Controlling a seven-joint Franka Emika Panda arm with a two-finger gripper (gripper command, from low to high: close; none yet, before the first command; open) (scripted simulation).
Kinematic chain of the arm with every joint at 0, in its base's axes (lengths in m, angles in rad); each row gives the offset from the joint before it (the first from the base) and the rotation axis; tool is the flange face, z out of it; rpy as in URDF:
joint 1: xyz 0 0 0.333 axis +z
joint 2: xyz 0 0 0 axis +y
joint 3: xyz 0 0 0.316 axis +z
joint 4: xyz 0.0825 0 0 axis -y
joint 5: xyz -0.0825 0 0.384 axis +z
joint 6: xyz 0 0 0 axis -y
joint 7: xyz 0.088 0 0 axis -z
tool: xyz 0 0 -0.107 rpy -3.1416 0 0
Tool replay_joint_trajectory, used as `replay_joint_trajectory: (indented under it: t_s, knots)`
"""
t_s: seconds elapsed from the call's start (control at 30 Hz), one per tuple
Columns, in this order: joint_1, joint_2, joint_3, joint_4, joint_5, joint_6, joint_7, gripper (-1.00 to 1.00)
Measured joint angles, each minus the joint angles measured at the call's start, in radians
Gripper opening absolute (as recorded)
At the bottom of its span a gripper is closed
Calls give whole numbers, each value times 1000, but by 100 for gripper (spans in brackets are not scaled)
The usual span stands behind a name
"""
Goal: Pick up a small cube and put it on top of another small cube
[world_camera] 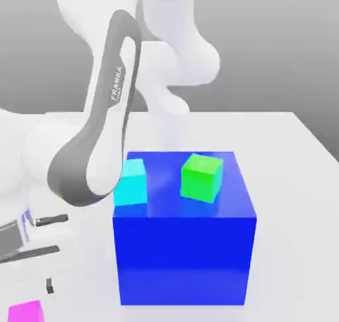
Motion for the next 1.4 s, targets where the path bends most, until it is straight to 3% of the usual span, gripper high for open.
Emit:
replay_joint_trajectory:
  t_s: [0.03,0.07,0.3,0.43,0.77,1.07,1.33,1.4]
  knots:
    - [-16,37,19,9,17,27,-13,0]
    - [-25,58,30,15,26,42,-20,-100]
    - [-23,55,28,14,25,38,-20,-100]
    - [25,-72,-30,-20,-34,-56,27,-100]
    - [156,-382,26,-137,-26,-281,261,-100]
    - [251,-705,112,-253,-167,-449,581,-100]
    - [238,-994,282,-358,-320,-595,888,-100]
    - [234,-1017,309,-396,-339,-577,930,-100]
